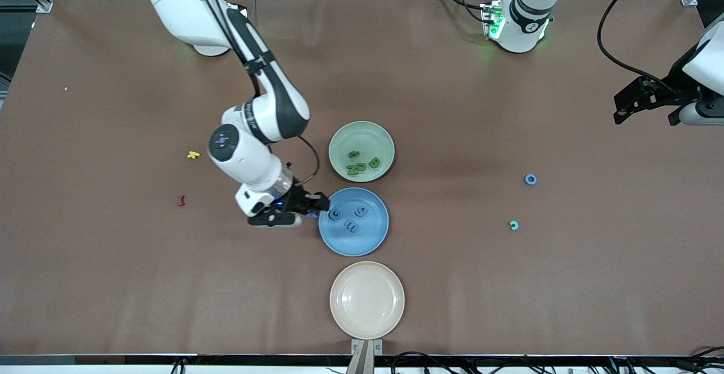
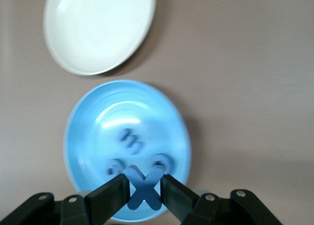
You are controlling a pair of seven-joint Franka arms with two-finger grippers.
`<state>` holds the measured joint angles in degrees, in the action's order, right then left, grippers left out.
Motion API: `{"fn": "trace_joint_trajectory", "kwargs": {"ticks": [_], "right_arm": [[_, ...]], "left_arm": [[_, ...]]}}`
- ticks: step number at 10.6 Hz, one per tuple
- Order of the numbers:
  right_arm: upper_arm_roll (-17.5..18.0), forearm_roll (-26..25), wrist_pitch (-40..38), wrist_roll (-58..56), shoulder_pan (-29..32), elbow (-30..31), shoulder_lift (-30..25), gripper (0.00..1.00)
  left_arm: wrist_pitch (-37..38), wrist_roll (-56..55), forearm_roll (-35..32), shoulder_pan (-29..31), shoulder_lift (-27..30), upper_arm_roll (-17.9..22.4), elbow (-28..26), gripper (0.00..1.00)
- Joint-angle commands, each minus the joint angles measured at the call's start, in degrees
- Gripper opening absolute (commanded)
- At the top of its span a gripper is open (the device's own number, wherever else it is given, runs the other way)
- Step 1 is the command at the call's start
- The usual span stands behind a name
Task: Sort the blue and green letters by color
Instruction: 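Carry the blue x with the right gripper to the blue plate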
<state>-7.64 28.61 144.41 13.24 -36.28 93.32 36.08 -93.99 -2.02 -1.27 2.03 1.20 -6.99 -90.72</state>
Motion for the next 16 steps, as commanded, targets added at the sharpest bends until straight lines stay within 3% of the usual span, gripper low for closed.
{"fn": "trace_joint_trajectory", "kwargs": {"ticks": [1, 6, 8, 10, 16], "right_arm": [[-0.1, 2.7, -0.3, 1.3, -4.2, -9.1, 6.8, 0.18], [-0.1, 2.7, 4.7, 0.8, -6.4, -10.5, 12.1, 0.24], [-0.2, 2.5, 5.5, 0.9, -6.3, -10.5, 12.8, 0.33], [-0.1, 2.7, 5.7, 1.2, -6.1, -10.4, 12.8, 1.0], [-0.2, 1.7, 3.3, 0.3, -1.8, -9.6, 9.4, 1.0]], "left_arm": [[-0.1, 1.8, 1.4, 0.3, 0.2, 0.2, -0.2, 1.0], [-0.1, 1.8, 1.4, 0.3, -0.1, 0.2, -0.2, 1.0], [-0.1, 1.8, 1.4, 0.3, -0.1, 0.2, -0.2, 1.0], [-0.1, 1.9, 1.4, 0.3, -0.1, 0.2, -0.2, 1.0], [-0.1, 2.2, 1.4, 0.7, -0.1, 0.2, 0.1, 1.0]]}}
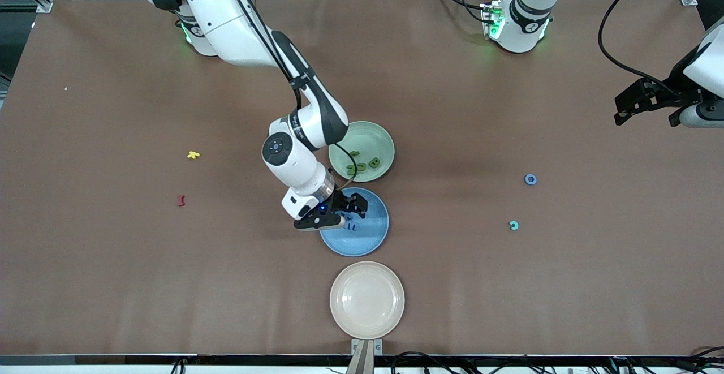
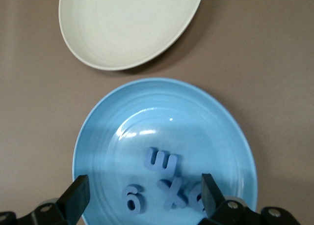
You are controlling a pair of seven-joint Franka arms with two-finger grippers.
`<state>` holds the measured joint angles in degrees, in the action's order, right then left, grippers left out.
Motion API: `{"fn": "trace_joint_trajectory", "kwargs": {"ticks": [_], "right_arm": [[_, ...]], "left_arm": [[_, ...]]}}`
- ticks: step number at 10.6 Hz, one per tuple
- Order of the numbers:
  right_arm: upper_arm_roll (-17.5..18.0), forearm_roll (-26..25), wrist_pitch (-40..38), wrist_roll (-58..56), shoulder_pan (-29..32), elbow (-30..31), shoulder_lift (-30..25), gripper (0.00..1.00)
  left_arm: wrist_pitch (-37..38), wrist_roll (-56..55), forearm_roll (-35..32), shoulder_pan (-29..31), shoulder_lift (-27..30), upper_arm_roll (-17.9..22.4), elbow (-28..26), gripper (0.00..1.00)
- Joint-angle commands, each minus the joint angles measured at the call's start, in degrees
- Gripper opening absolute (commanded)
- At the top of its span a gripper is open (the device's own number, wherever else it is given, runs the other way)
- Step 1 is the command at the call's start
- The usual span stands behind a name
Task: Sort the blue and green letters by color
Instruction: 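Open the right gripper to drop x onto the blue plate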
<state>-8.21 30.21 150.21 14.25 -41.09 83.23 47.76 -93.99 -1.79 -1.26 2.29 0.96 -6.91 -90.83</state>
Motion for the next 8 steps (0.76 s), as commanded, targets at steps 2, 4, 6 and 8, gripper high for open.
{"fn": "trace_joint_trajectory", "kwargs": {"ticks": [2, 4, 6, 8], "right_arm": [[0.4, -0.9, -6.0, -2.6, 6.0, 0.8, -5.3, 1.0], [0.4, -3.0, -8.6, -7.5, 10.4, 3.9, -9.3, 1.0], [0.4, -3.5, -10.4, -13.8, 15.1, 10.8, -15.1, 1.0], [0.0, -8.5, -16.1, -17.2, 20.7, 14.1, -17.3, 1.0]], "left_arm": [[0.0, 2.0, 1.4, 0.4, 0.2, 0.1, 0.3, 1.0], [0.0, 2.0, 1.4, 0.4, 0.3, 0.1, 0.3, 1.0], [0.0, 1.9, 1.4, 0.4, 0.3, 0.1, 0.3, 1.0], [0.0, 2.0, 1.4, 0.3, 0.4, 0.1, 0.3, 1.0]]}}
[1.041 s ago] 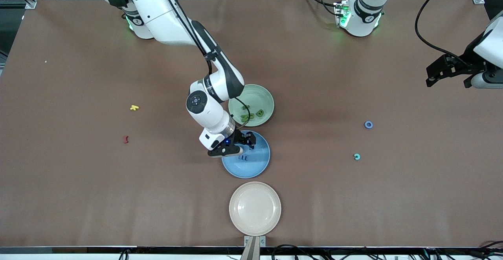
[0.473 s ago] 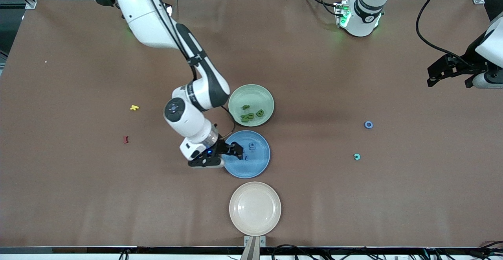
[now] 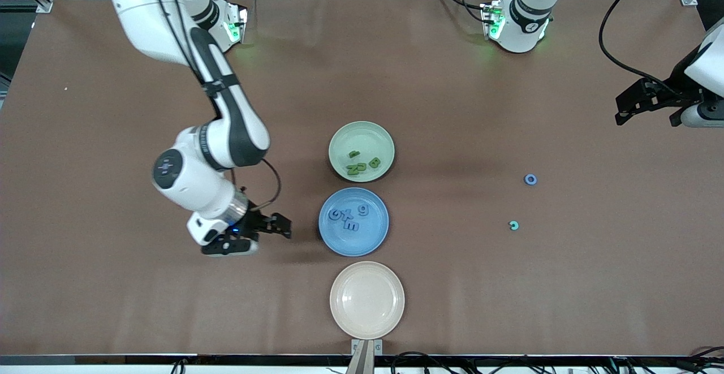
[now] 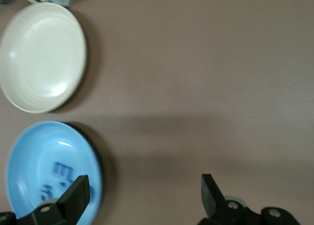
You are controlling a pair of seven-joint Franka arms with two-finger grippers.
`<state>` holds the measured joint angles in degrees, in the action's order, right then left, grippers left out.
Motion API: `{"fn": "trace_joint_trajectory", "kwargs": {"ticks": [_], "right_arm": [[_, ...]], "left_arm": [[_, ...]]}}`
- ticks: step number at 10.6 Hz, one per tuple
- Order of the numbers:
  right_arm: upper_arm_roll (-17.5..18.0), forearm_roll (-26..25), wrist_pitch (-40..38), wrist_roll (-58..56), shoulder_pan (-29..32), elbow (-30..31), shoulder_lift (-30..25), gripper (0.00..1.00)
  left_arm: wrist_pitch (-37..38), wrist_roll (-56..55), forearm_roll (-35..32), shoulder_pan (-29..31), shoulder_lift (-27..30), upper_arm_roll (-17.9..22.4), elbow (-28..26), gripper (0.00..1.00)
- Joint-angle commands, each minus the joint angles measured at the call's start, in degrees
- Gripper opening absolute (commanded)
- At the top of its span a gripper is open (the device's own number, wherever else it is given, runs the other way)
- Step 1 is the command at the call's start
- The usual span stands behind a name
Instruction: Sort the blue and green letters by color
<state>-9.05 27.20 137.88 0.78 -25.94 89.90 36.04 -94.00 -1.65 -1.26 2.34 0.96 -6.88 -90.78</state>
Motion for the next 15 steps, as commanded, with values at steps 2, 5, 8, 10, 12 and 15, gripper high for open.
{"fn": "trace_joint_trajectory", "kwargs": {"ticks": [2, 5, 8, 10, 12, 15], "right_arm": [[0.8, -16.3, -8.1, -3.9, 11.0, 7.5, -6.7, 1.0], [-2.3, -24.5, -8.6, -5.0, 13.7, 7.0, -8.0, 1.0], [-7.4, -24.6, -10.9, -11.1, 13.7, 3.2, -10.1, 1.0], [-7.3, -24.6, -16.0, -11.2, 15.8, 0.9, -13.8, 1.0], [-7.1, -24.6, -21.4, -10.8, 17.7, 1.4, -19.7, 1.0], [-7.0, -24.6, -31.8, -10.5, 19.1, 1.9, -28.5, 1.0]], "left_arm": [[0.0, 1.9, 1.4, 0.2, 0.5, -0.2, 0.3, 1.0], [0.0, 1.8, 1.6, 0.0, 0.9, -0.6, 0.3, 1.0], [0.1, 1.7, 1.9, -0.1, 1.1, -0.8, 0.4, 1.0], [0.5, 1.7, 3.0, -0.1, 1.1, -0.8, 0.4, 1.0], [0.6, 1.7, 3.0, -0.2, 1.1, -0.9, 0.4, 1.0], [0.6, 1.7, 3.0, -0.2, 1.1, -0.9, 0.5, 1.0]]}}
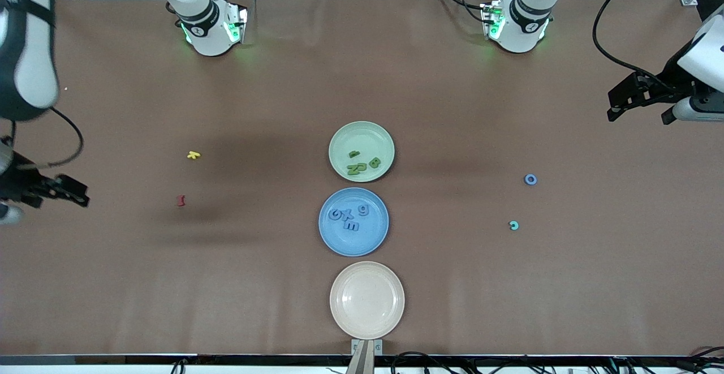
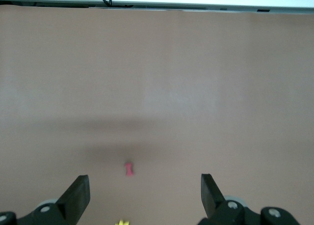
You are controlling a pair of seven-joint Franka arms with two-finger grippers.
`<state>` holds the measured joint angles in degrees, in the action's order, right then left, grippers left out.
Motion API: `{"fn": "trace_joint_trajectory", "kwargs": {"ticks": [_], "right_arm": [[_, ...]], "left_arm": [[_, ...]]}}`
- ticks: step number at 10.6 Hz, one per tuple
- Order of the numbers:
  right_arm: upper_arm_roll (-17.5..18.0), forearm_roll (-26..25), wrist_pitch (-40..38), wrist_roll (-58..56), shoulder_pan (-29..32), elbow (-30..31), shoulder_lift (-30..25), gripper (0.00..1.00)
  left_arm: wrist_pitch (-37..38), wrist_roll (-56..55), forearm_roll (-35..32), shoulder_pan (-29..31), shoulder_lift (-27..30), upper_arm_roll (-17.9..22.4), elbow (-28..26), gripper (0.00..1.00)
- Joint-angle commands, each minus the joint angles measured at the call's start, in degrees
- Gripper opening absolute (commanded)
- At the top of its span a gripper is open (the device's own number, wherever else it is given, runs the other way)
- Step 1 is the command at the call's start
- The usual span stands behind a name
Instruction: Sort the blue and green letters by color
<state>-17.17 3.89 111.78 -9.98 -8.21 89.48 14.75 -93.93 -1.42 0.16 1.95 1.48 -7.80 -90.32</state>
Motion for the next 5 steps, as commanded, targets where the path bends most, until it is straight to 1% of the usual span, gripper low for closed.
{"fn": "trace_joint_trajectory", "kwargs": {"ticks": [1, 2, 3, 4, 5], "right_arm": [[1.2, -1.3, -8.1, 1.6, 1.4, 2.3, -9.8, 1.0], [1.4, -1.3, -10.4, 3.4, 1.6, 2.2, -11.8, 1.0], [2.7, -1.3, -13.5, 5.7, 2.1, 1.9, -13.6, 1.0], [5.1, -1.3, -16.7, 9.6, 2.9, 1.7, -15.6, 1.0], [6.7, -1.3, -20.7, 12.4, 3.0, 0.8, -16.5, 1.0]], "left_arm": [[0.5, 1.4, 1.6, 0.2, 0.6, 0.0, 0.3, 1.0], [1.1, 1.4, 1.6, 0.2, 0.6, 0.1, 0.7, 1.0], [1.3, 1.4, 1.6, 0.1, 0.5, 0.2, 1.3, 1.0], [1.3, 1.4, 1.6, 0.0, 0.5, 0.2, 1.3, 1.0], [1.3, 1.4, 1.6, 0.0, 0.5, 0.2, 1.3, 1.0]]}}
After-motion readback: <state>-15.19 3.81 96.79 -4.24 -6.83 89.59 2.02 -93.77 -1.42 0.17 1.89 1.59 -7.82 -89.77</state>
